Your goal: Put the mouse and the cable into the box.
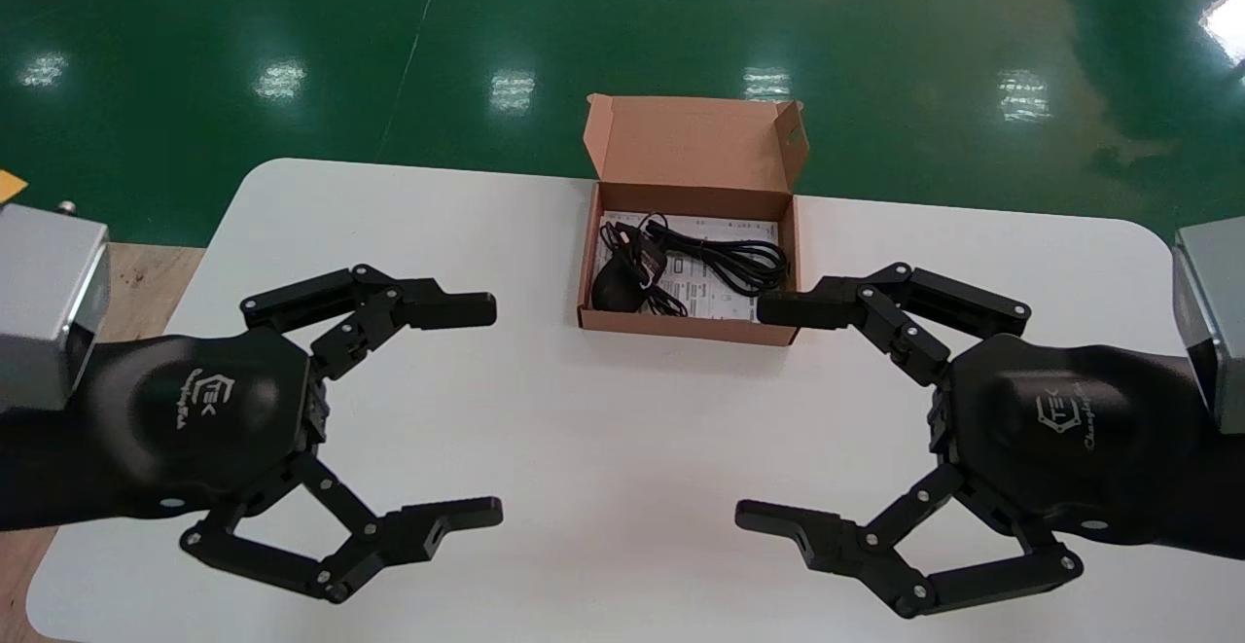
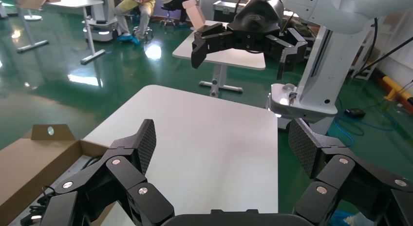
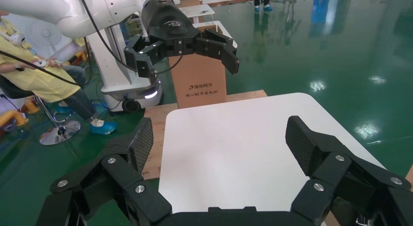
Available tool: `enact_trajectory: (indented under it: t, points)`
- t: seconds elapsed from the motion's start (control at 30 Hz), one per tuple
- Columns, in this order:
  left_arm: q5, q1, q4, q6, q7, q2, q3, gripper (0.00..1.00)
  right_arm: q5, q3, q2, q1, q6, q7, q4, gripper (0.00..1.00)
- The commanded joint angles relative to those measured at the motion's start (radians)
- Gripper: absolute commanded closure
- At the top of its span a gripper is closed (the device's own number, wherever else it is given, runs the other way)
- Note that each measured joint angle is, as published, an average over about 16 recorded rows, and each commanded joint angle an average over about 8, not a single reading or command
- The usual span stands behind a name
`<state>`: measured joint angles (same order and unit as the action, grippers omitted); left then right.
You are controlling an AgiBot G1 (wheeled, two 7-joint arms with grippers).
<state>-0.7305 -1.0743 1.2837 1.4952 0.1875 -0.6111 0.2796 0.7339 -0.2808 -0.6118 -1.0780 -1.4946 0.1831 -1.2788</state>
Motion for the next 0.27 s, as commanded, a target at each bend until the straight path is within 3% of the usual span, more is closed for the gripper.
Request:
enact_trajectory:
  t: [0.03,0.27]
  points:
    - [0.0,0.0,0.0,0.0,0.0,0.0,0.0,0.0,0.0,0.0,0.0,0.0,0.0,0.0,0.0,0.0]
    - [0.0,0.0,0.0,0.0,0.0,0.0,0.0,0.0,0.0,0.0,0.0,0.0,0.0,0.0,0.0,0.0]
